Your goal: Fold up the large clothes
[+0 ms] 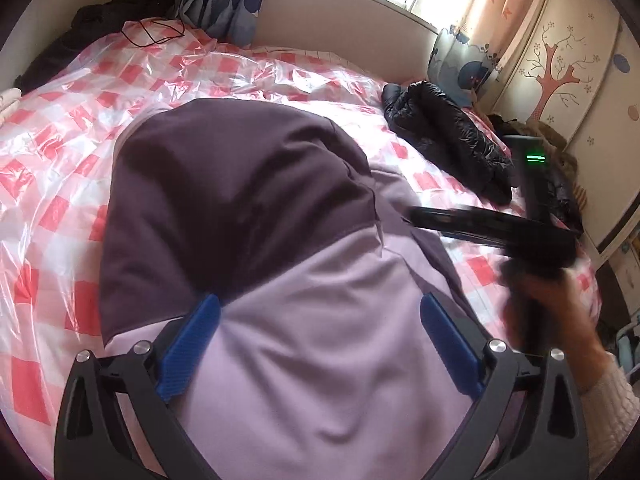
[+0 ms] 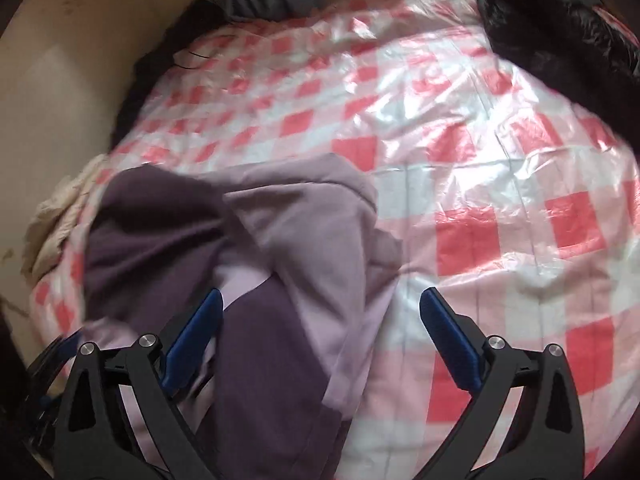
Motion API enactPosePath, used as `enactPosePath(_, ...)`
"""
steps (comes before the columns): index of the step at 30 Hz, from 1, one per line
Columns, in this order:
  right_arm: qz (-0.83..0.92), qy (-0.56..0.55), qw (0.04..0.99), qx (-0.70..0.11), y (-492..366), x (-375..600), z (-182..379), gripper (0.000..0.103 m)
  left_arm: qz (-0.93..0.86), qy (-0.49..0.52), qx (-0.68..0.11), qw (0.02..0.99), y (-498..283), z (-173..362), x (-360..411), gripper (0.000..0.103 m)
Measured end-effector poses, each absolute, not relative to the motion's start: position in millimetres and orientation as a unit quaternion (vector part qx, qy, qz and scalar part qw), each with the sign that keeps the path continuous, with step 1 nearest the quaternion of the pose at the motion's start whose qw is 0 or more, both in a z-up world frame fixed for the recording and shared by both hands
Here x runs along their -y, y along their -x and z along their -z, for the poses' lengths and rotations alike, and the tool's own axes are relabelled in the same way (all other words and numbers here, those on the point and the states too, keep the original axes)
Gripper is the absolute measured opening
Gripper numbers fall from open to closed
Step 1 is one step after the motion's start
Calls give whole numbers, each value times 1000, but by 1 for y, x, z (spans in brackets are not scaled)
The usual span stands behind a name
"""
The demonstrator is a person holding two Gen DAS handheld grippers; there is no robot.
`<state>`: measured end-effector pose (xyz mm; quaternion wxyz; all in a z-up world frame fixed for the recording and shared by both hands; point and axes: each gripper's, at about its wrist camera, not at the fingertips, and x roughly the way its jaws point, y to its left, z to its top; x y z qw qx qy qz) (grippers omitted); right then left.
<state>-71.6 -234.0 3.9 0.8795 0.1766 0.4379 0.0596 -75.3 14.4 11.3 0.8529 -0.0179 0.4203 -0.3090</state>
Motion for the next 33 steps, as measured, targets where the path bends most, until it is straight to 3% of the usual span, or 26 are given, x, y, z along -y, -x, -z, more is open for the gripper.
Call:
enactPosePath(4,-111,-120,888,-430,142,191,-24,96,307,21,-425,852,74,-15,-17,95)
enactPosePath(8,-52,-80,869,-485,168,180,33,96,332,87,-432,834,81,-34,-34,95)
enactPosePath(12,-43,-117,865,-487,173,186,67,96,320,31,-435,841,94,-21,-19,95)
enactPosePath(16,-39,-103,861,-496,175,188,31,96,298,-16,-431,852,97,-15,-10,95)
enactPosePath(21,-7,-112,909,-401,146,188,-46,96,303,-7,-433,849,95,-17,-19,96)
enactPosePath(23,-6,-112,910,-399,113,183,-52,96,312,21,-433,845,93,-27,-30,95)
enactPosePath(28,34,-67,866,-495,39,176,28,96,261,113,-407,868,77,-49,-99,95)
enactPosePath(30,1,-174,842,-510,38,206,57,96,236,137,-435,858,57,-32,-126,95)
enactPosePath(33,-13,-196,841,-505,47,212,42,96,231,165,-482,829,34,1,-147,95)
